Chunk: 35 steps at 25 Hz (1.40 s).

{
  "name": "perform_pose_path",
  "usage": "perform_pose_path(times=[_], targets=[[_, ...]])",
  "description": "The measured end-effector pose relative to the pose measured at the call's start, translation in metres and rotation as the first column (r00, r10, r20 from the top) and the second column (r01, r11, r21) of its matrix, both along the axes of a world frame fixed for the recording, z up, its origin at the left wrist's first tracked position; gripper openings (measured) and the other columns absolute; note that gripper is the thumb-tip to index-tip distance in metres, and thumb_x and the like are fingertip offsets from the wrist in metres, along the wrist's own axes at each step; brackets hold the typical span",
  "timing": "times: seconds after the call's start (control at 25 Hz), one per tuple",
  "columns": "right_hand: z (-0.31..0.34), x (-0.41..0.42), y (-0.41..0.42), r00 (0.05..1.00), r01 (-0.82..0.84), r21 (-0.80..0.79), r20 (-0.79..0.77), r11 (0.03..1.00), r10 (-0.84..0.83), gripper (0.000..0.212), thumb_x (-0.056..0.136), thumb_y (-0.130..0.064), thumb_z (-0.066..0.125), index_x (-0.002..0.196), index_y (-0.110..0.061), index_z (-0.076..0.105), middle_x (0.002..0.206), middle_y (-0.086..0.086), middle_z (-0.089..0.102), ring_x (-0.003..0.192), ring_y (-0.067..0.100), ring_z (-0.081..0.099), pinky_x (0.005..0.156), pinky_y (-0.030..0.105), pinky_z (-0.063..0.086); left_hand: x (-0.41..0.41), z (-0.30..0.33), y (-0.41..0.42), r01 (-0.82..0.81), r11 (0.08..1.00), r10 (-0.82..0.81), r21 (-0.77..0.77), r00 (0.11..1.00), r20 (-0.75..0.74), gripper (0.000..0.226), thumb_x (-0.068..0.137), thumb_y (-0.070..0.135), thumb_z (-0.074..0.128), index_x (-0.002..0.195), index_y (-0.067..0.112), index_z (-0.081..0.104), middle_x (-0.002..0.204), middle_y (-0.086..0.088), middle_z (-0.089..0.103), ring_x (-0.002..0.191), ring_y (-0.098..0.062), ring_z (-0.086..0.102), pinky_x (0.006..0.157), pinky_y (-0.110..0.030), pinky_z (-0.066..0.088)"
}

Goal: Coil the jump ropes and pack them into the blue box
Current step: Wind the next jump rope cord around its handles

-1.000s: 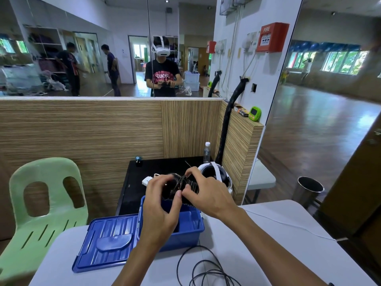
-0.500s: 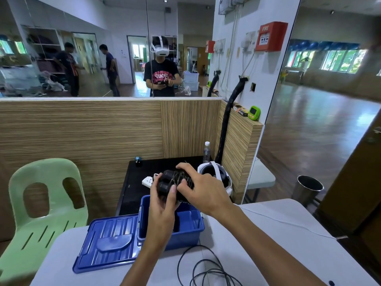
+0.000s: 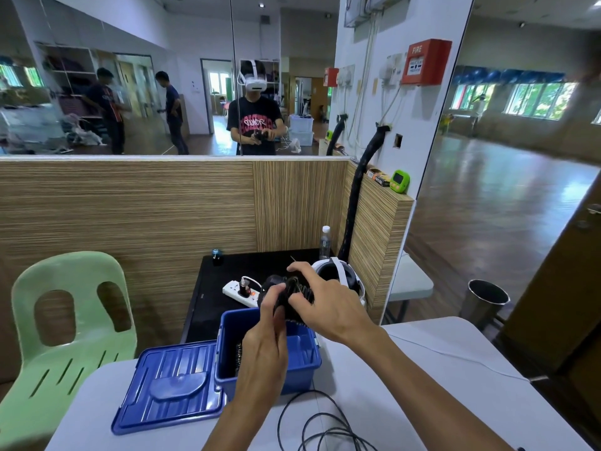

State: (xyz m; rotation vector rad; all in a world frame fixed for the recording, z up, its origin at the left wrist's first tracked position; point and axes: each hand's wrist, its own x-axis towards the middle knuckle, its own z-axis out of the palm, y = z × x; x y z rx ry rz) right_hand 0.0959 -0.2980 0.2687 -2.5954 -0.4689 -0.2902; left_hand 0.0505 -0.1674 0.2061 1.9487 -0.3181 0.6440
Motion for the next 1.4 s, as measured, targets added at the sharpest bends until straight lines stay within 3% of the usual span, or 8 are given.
perform_pose_path(times=[0.2, 0.32, 0.56, 0.68, 0.92, 1.08, 1.2, 1.4], targets=[[-0.001, 0.001, -0.002, 1.0, 0.023, -0.003, 0.002, 1.0, -0.023, 0.045, 0.092, -0.045, 0.042, 0.135, -0.042, 0.033, 0.058, -0.006, 0.053, 0.057, 0.01, 0.054, 0.063, 0.033, 0.043, 0.007, -0.007, 0.013, 0.061, 0.969, -0.05, 0.238, 0.997, -0.052, 0.063, 0.1, 0.008, 0.038, 0.143, 0.051, 0.021, 0.072, -0.002, 0.064, 0.049, -0.011, 0.05, 0.045, -0.018, 0.039], [-0.003, 0.0, -0.002, 1.0, 0.003, -0.007, -0.013, 1.0, -0.003, 0.043, 0.093, -0.048, 0.042, 0.134, -0.04, 0.034, 0.067, -0.006, 0.06, 0.063, 0.013, 0.058, 0.064, 0.032, 0.044, 0.012, -0.01, 0.02, 0.048, 0.951, -0.038, 0.305, 0.999, -0.037, 0.044, 0.101, 0.025, 0.035, 0.138, 0.047, 0.026, 0.072, 0.0, 0.066, 0.054, -0.01, 0.057, 0.046, -0.023, 0.045], [-0.003, 0.001, -0.002, 0.998, -0.047, -0.011, -0.029, 0.999, 0.046, 0.037, 0.092, -0.048, 0.043, 0.128, -0.037, 0.038, 0.075, -0.005, 0.063, 0.067, 0.013, 0.06, 0.062, 0.031, 0.044, 0.009, 0.002, 0.022, 0.118, 0.959, -0.104, 0.258, 0.992, -0.066, 0.029, 0.092, 0.045, 0.036, 0.12, 0.039, 0.034, 0.052, 0.005, 0.053, 0.045, -0.016, 0.052, 0.037, -0.024, 0.034], [-0.005, 0.001, -0.004, 0.987, -0.119, -0.006, -0.107, 0.993, 0.117, 0.038, 0.092, -0.049, 0.042, 0.129, -0.041, 0.035, 0.083, -0.003, 0.064, 0.073, 0.017, 0.062, 0.07, 0.037, 0.051, 0.012, 0.0, 0.026, 0.13, 0.968, -0.108, 0.214, 0.988, -0.112, 0.025, 0.091, 0.048, 0.039, 0.114, 0.041, 0.036, 0.058, -0.001, 0.06, 0.048, -0.021, 0.056, 0.042, -0.035, 0.044], [0.004, 0.007, -0.015, 0.938, -0.213, -0.071, -0.296, 0.975, 0.183, 0.084, 0.08, -0.055, 0.056, 0.149, -0.047, 0.009, 0.1, -0.003, 0.059, 0.085, 0.017, 0.06, 0.078, 0.036, 0.051, 0.017, 0.012, 0.03, 0.14, 0.982, -0.115, 0.129, 0.976, -0.185, 0.012, 0.09, 0.045, 0.052, 0.094, 0.046, 0.041, 0.061, -0.01, 0.062, 0.053, -0.025, 0.057, 0.051, -0.042, 0.046], [-0.008, 0.01, -0.003, 0.998, -0.061, -0.326, -0.023, 0.943, 0.056, 0.105, 0.075, -0.057, 0.071, 0.151, -0.038, 0.002, 0.128, 0.004, 0.048, 0.092, 0.028, 0.063, 0.071, 0.036, 0.047, 0.022, 0.017, 0.026, 0.158, 0.987, -0.155, -0.009, 0.959, -0.238, 0.012, 0.093, 0.033, 0.058, 0.093, 0.033, 0.046, 0.07, -0.004, 0.071, 0.067, -0.018, 0.07, 0.065, -0.04, 0.056], [-0.021, 0.009, 0.008, 0.978, 0.116, -0.429, 0.206, 0.896, -0.027, 0.094, 0.084, -0.037, 0.071, 0.152, -0.031, 0.007, 0.136, 0.013, 0.044, 0.11, 0.036, 0.055, 0.089, 0.045, 0.043, 0.025, 0.018, 0.023, 0.147, 0.985, -0.166, -0.095, 0.955, -0.246, 0.014, 0.093, 0.026, 0.06, 0.09, 0.03, 0.047, 0.076, -0.008, 0.067, 0.073, -0.022, 0.072, 0.067, -0.034, 0.06], [-0.044, 0.012, 0.012, 0.957, 0.115, -0.444, 0.291, 0.889, 0.022, 0.104, 0.072, -0.031, 0.081, 0.155, -0.027, 0.018, 0.103, 0.013, 0.06, 0.08, 0.031, 0.062, 0.061, 0.039, 0.044, 0.025, 0.013, 0.026, 0.126, 0.987, -0.153, -0.098, 0.928, -0.34, 0.011, 0.094, 0.028, 0.059, 0.094, 0.022, 0.049, 0.073, -0.009, 0.068, 0.068, -0.014, 0.072, 0.067, -0.04, 0.061]])
